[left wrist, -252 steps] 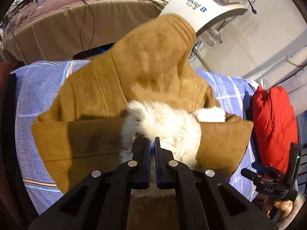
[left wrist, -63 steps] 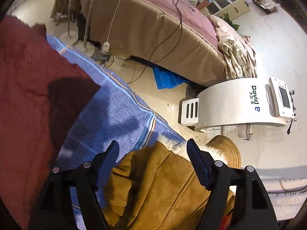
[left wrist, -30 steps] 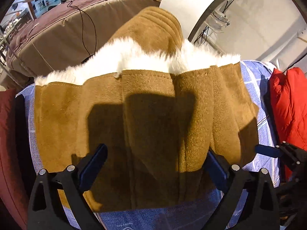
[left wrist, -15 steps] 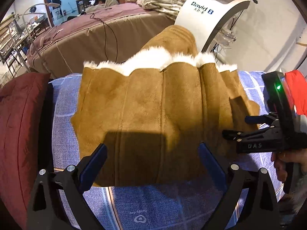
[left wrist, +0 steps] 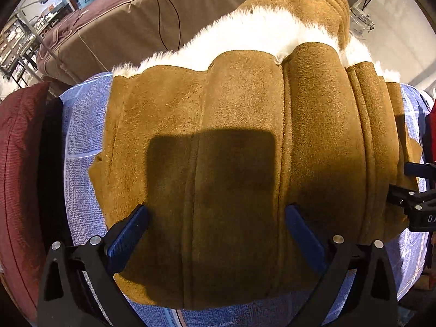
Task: Fold large clothes
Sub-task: 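Release both grippers and press the folded jacket flat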
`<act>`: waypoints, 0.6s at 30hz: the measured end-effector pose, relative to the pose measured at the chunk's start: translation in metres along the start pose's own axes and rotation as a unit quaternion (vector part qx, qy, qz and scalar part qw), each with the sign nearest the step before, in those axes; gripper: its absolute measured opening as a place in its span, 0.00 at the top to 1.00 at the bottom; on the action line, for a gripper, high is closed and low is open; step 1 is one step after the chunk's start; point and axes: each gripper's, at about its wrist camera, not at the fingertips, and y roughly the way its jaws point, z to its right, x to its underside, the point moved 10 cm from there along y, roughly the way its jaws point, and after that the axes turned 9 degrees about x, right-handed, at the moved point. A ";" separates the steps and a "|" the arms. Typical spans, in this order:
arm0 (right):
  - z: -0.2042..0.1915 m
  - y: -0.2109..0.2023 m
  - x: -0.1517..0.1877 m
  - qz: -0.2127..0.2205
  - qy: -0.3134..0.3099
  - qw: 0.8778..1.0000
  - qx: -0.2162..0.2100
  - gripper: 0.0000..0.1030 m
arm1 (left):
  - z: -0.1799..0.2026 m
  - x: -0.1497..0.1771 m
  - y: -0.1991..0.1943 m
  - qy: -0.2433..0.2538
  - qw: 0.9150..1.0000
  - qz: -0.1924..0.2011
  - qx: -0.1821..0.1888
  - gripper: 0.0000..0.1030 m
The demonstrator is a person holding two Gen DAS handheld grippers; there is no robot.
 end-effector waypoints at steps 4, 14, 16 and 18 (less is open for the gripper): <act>0.000 0.007 -0.012 -0.008 -0.001 1.000 0.007 0.04 | -0.002 0.000 0.007 0.002 1.000 -0.018 0.000 0.04; -0.011 0.020 -0.026 -0.029 0.003 0.999 0.016 0.04 | -0.007 -0.004 0.015 0.001 0.999 -0.036 0.009 0.03; -0.017 0.020 -0.034 -0.029 0.003 0.999 0.017 0.04 | -0.011 -0.005 0.016 0.001 0.999 -0.036 0.010 0.03; -0.018 0.022 -0.038 -0.025 0.003 0.999 0.019 0.04 | -0.010 -0.004 0.016 0.002 0.999 -0.038 0.009 0.03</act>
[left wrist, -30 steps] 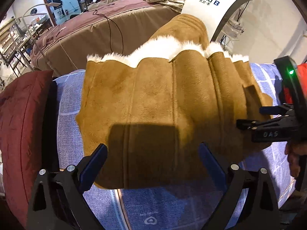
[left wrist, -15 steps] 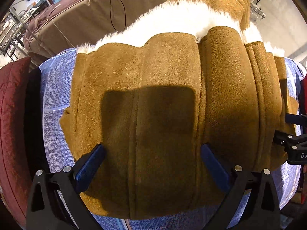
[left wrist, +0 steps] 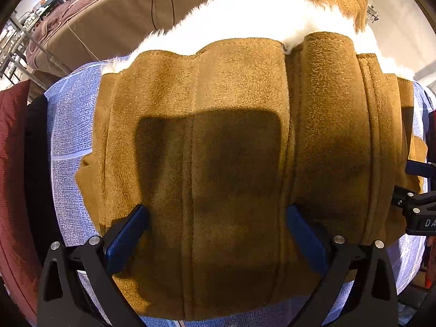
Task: Fold large clothes
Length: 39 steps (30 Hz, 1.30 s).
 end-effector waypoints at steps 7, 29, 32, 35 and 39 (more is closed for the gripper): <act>-0.011 -0.001 0.029 0.015 0.002 1.000 0.010 0.04 | 0.007 -0.002 0.002 0.007 1.000 -0.002 -0.005 0.04; -0.023 -0.071 0.130 0.172 0.060 0.983 0.009 0.04 | -0.016 0.119 -0.085 -0.085 0.991 0.087 -0.053 0.06; -0.009 -0.075 0.141 0.180 0.075 0.981 -0.007 0.04 | -0.034 0.131 -0.088 -0.134 0.987 0.081 -0.025 0.06; 0.022 -0.067 0.149 0.158 0.114 0.980 -0.035 0.04 | -0.041 0.141 -0.088 -0.166 0.983 0.073 -0.007 0.06; 0.054 -0.053 0.158 0.125 0.187 0.966 -0.125 0.04 | -0.039 0.157 -0.087 -0.173 0.983 0.066 -0.003 0.06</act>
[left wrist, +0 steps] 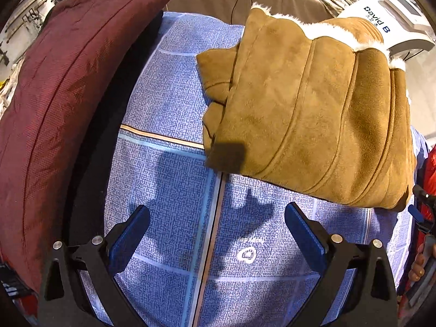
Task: Fold large clothes
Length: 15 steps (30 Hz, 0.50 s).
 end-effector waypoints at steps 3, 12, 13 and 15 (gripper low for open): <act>0.021 0.005 -0.001 -0.022 0.050 0.997 -0.051 0.04 | 0.005 0.003 0.000 0.010 1.000 0.000 0.002 0.06; 0.045 0.010 -0.003 -0.036 0.136 0.978 -0.152 0.04 | 0.013 0.002 0.004 0.031 0.999 -0.007 0.002 0.06; 0.046 0.009 -0.007 -0.031 0.140 0.976 -0.162 0.04 | 0.013 0.002 0.004 0.030 1.000 -0.009 0.001 0.06; 0.047 0.007 -0.018 -0.024 0.139 0.975 -0.172 0.04 | 0.012 0.003 0.005 0.027 1.000 -0.012 -0.002 0.06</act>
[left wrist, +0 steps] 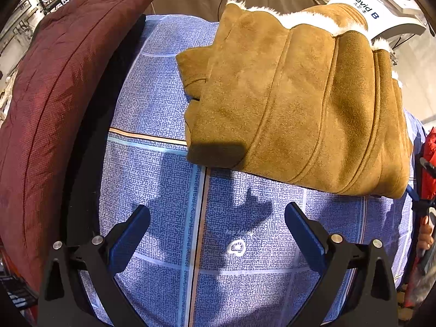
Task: Fold large clothes
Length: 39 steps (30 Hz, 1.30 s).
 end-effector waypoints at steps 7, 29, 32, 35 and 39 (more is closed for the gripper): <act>0.003 0.031 -0.026 -0.049 -0.006 0.998 -0.039 0.04 | -0.001 0.000 -0.002 0.006 1.000 -0.005 -0.015 0.06; -0.060 0.050 -0.042 -0.074 -0.043 0.992 -0.093 0.04 | 0.014 -0.007 0.005 0.030 0.999 -0.017 -0.013 0.06; -0.082 0.052 -0.033 -0.070 -0.119 0.989 -0.044 0.04 | 0.016 -0.009 0.005 0.034 0.999 -0.013 -0.011 0.06; -0.091 0.063 -0.027 -0.074 -0.185 0.980 0.020 0.04 | 0.013 -0.014 0.004 0.034 0.999 -0.004 -0.013 0.06; -0.081 0.071 -0.015 -0.073 -0.205 0.972 0.083 0.08 | 0.001 -0.026 -0.001 0.011 1.000 0.010 0.003 0.06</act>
